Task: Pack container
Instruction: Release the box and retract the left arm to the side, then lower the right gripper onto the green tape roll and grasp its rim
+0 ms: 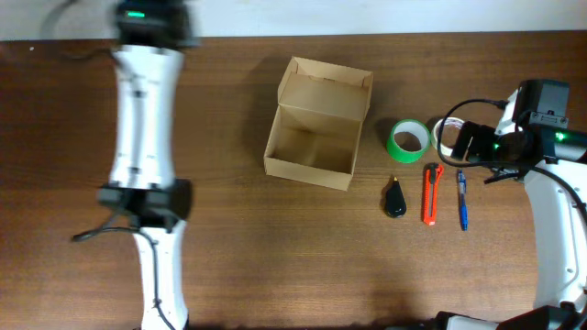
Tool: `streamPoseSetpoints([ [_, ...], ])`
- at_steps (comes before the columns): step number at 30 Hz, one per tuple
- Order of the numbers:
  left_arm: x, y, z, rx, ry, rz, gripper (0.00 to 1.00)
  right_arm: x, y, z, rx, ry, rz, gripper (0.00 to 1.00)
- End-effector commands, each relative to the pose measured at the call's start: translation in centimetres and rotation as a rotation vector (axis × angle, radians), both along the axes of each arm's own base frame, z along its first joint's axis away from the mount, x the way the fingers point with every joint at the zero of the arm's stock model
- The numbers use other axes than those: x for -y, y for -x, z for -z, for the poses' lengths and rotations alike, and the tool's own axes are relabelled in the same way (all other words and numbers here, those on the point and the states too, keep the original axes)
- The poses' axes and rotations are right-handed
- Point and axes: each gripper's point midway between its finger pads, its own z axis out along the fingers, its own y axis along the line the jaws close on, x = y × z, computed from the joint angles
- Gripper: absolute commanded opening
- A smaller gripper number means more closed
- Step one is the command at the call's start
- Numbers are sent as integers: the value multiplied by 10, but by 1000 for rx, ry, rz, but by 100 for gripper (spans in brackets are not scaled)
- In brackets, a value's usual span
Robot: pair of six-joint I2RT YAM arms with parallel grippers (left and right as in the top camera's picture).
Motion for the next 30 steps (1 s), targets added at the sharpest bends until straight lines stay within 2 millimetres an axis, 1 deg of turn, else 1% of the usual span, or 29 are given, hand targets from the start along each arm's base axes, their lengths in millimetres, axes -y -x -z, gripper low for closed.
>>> streamPoseSetpoints([
  [1,-72,16,-11,1,-4,-108,60,26,1,-8,0,106,56,99],
  [2,-94,21,-9,-5,2,-145,60,29,1,-9,0,105,65,99],
  [5,-148,38,-3,-21,29,-240,60,39,5,-6,-4,83,95,100],
  [6,-163,45,-1,-29,40,-267,61,40,5,-4,-9,65,99,97],
  [7,-173,51,2,-36,54,-286,63,42,7,-1,-24,53,100,93],
  [8,-183,57,5,-45,71,-302,64,44,8,3,-51,45,106,89],
  [9,-190,61,7,-51,84,-315,64,45,9,7,-79,35,107,87],
  [11,-204,71,10,-66,98,-344,68,44,5,16,-137,10,99,86],
  [13,-212,77,12,-74,100,-363,73,37,-6,23,-185,-38,62,86],
  [14,-214,78,12,-75,101,-368,78,35,-13,26,-209,-51,42,86],
  [15,-216,80,12,-78,102,-372,100,32,-22,28,-240,-66,25,86],
  [18,-215,80,13,-81,102,-372,100,20,-45,32,-277,-100,-28,86],
  [22,-215,80,13,-81,102,-372,100,-5,-76,32,-287,-104,-123,86],
  [25,-215,81,13,-85,103,-372,100,-39,-96,34,-277,-102,-237,86],
  [27,-215,81,13,-85,103,-372,100,-60,-102,38,-283,-91,-299,86],
  [30,-215,81,13,-85,103,-372,100,-88,-104,52,-315,-89,-364,84],
])
